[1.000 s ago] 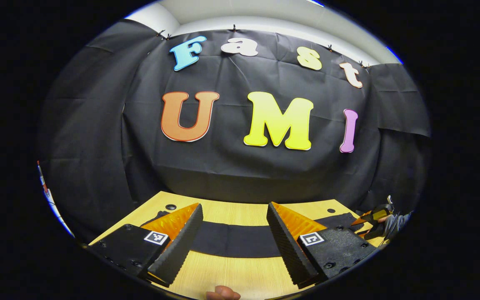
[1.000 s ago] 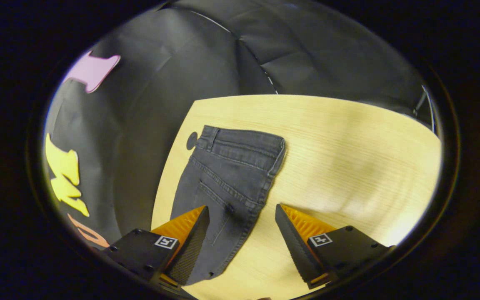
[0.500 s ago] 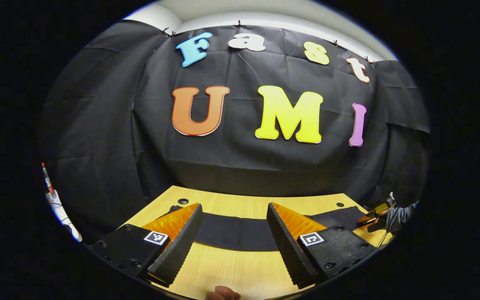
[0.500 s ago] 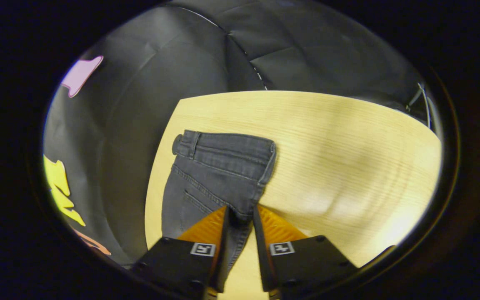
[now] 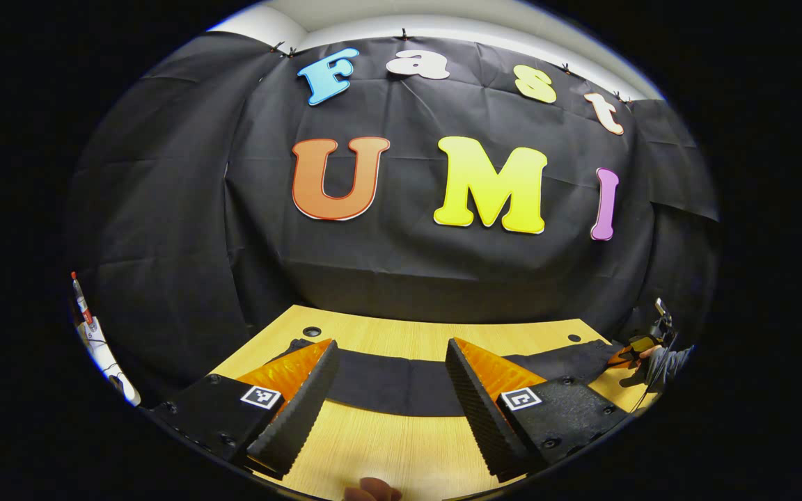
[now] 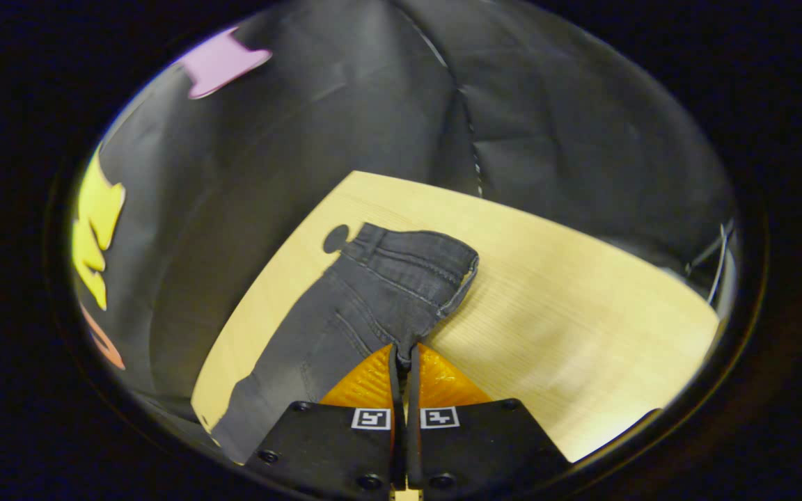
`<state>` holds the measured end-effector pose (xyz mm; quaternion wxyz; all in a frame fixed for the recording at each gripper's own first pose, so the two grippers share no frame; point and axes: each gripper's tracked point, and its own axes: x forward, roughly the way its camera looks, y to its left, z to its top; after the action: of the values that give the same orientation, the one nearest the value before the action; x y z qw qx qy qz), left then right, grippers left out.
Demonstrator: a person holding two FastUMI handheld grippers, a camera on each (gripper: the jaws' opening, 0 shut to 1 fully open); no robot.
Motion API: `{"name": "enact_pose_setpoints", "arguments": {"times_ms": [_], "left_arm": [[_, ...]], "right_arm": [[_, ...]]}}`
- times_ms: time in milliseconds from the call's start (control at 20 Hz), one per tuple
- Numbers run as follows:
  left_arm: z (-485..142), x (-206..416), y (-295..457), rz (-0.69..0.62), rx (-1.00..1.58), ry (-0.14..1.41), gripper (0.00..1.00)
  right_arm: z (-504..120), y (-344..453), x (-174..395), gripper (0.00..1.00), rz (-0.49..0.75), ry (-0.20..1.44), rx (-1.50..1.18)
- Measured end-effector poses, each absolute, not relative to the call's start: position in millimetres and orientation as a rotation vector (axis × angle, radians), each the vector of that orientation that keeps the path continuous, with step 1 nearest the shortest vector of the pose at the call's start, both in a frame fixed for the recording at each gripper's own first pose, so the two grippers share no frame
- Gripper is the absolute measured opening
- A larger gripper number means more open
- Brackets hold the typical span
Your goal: Grasp the waist and the cuffs of the jeans and fold them to make the two legs overlap; first hold the waist and fold one-third of the jeans toward the cuffs, then hold the cuffs and fold the remaining one-third in the same direction to finish folding.
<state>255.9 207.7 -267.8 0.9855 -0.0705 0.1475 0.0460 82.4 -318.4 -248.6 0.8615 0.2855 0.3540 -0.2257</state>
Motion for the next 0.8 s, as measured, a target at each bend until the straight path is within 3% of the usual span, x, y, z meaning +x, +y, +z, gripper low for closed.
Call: {"name": "enact_pose_setpoints", "arguments": {"times_ms": [300,800], "left_arm": [[-267,261,200,0.078,-0.156,0.295,0.99],[-273,246,227,0.16,-0.168,0.318,0.99]], "right_arm": [[-172,-258,102,0.01,-0.271,0.622,0.166],[-127,-208,92,0.01,0.054,0.538,-0.061]]}}
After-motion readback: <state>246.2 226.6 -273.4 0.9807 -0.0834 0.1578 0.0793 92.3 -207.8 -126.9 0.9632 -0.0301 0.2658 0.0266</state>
